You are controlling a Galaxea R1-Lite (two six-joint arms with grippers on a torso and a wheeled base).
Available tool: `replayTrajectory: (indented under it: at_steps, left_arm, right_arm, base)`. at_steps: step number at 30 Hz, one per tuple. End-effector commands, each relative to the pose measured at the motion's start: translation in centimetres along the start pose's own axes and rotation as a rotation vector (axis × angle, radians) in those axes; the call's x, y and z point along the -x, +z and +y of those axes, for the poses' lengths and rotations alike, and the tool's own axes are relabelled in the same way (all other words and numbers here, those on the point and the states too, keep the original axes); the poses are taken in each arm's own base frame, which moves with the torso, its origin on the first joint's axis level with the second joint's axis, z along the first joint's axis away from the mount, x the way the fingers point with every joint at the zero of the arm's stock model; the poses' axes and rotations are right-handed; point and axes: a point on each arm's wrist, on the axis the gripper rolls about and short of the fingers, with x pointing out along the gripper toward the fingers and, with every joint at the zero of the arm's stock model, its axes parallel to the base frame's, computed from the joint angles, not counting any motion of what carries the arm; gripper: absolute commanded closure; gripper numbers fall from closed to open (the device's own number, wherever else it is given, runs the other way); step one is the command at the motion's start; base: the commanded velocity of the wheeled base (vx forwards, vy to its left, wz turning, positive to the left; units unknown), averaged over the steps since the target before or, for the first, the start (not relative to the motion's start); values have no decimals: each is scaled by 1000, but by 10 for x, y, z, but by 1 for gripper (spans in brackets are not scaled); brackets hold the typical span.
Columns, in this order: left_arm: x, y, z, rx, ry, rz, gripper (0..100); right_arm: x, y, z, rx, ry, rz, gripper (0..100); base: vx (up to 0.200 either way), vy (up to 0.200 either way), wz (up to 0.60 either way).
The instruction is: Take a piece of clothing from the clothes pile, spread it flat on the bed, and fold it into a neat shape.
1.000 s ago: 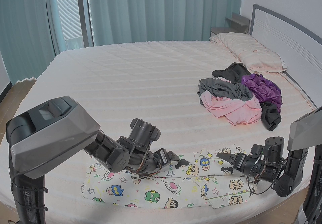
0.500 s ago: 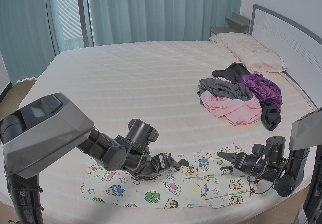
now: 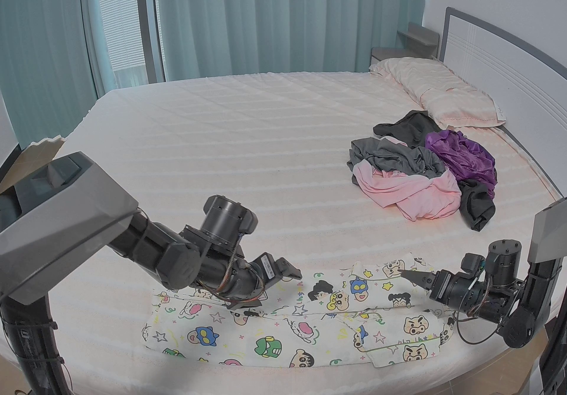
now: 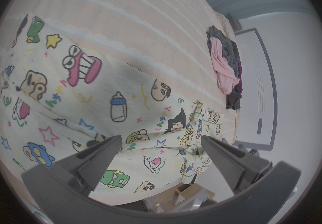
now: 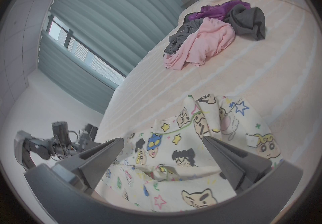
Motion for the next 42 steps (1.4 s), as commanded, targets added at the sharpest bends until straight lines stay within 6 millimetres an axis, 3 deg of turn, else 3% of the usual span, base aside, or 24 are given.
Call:
replayTrajectory:
  at_steps: [1, 9, 13, 17, 18, 24, 32, 42]
  left_arm:
    - [23, 11, 8, 63, -26, -56, 0]
    - [39, 13, 25, 101, -42, -103, 0]
    - [48, 12, 28, 110, -46, -117, 0]
    - [55, 14, 29, 118, -51, -131, 0]
    - [55, 14, 29, 118, -51, -131, 0]
    - [67, 22, 37, 145, -52, -165, 0]
    - [80, 31, 48, 182, -43, -209, 0]
    - [97, 32, 46, 181, -62, -246, 0]
  right_arm:
    - [3, -6, -16, 10, -74, 39, 0]
    - [1, -12, -25, -8, -133, 108, 0]
    - [-15, -12, -30, -18, -120, 106, 0]
    - [-19, -14, -31, -21, -120, 126, 0]
    - [-19, -14, -31, -21, -120, 126, 100]
    - [-22, -17, -41, -40, -147, 143, 100]
    - [-9, -13, -41, -29, -161, 130, 100]
    - [-3, -16, -45, 7, -175, 150, 100]
  base:
    - [0, 0, 0]
    - [0, 0, 0]
    - [0, 0, 0]
    - [0, 0, 0]
    - [0, 0, 0]
    - [0, 0, 0]
    - [0, 0, 0]
    - [0, 0, 0]
